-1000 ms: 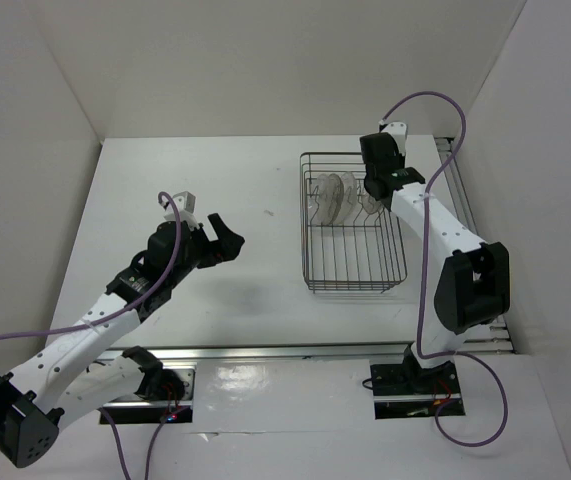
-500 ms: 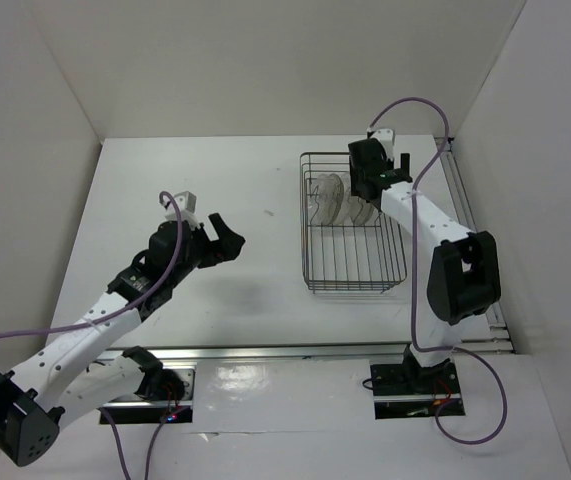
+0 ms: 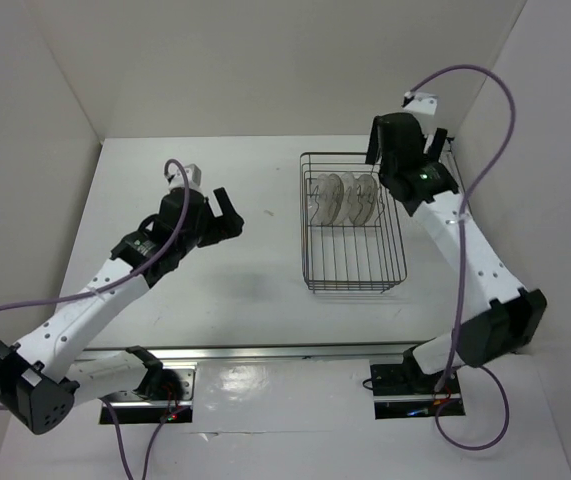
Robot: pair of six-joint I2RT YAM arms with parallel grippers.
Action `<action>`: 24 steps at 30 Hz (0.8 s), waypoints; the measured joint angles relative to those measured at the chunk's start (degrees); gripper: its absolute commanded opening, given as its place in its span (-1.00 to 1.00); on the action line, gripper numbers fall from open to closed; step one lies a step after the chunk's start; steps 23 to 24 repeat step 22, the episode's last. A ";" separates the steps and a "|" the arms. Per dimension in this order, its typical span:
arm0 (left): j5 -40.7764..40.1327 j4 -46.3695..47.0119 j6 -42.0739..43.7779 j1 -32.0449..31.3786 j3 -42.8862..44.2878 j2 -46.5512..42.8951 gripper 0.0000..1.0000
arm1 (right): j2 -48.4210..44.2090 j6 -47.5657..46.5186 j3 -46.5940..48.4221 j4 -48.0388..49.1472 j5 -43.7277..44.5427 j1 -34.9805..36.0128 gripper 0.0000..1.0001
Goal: Load the plates into the dish rack
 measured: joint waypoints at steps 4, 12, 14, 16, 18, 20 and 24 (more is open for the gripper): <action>-4.04 -7.19 0.87 0.00 9.79 0.48 1.00 | -8.13 2.03 3.08 -2.34 0.26 0.83 1.00; -13.97 -18.97 6.43 0.55 21.92 -3.21 1.00 | -22.88 5.09 -0.48 -8.26 -0.94 1.36 1.00; -15.08 -20.74 8.20 1.33 21.86 -5.22 1.00 | -25.83 5.14 -1.57 -9.31 -0.87 1.60 1.00; -15.80 -21.33 9.60 1.99 21.33 -6.64 1.00 | -27.80 5.22 -2.40 -9.88 -0.50 2.58 1.00; -16.15 -21.57 10.93 2.56 20.17 -7.63 1.00 | -29.27 5.25 -3.41 -10.08 0.17 4.15 1.00; -16.28 -21.75 12.02 2.73 18.71 -8.07 1.00 | -30.25 5.25 -4.52 -10.38 1.18 5.11 1.00; -16.24 -21.94 12.41 2.95 17.66 -7.98 1.00 | -30.77 5.22 -5.49 -10.71 2.23 5.68 1.00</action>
